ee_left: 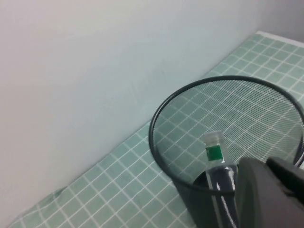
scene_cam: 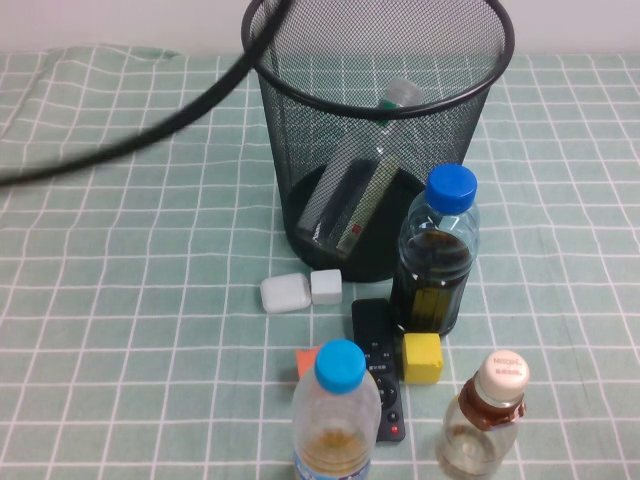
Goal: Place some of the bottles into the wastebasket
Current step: Pick up a bottle from the table with right arm
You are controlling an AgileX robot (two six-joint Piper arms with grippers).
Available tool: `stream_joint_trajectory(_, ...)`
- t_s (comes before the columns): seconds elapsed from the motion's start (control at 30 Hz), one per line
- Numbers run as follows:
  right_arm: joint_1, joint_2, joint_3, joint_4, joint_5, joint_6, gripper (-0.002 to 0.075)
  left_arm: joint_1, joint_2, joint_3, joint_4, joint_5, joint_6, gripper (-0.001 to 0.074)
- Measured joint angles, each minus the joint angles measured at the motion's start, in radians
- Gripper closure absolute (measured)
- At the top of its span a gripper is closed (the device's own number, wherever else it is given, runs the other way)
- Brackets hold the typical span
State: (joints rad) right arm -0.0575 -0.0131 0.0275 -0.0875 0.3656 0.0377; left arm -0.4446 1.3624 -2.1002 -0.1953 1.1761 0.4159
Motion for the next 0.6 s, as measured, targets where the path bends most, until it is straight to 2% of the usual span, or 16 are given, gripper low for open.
stream_joint_trajectory(0.27,0.0,0.0,0.0,0.0,0.0,0.0,0.0734,0.0,-0.462,0.656,0.07,-0.209,-0.101,0.0736)
stream_joint_trajectory(0.43,0.0,0.0,0.0,0.0,0.0,0.0,0.0734,0.0,-0.736,1.073,0.078,-0.413,-0.167,0.0736)
stream_joint_trajectory(0.6,0.0,0.0,0.0,0.0,0.0,0.0,0.0734,0.0,-0.932,1.378,0.097,-0.596,-0.184,0.0736)
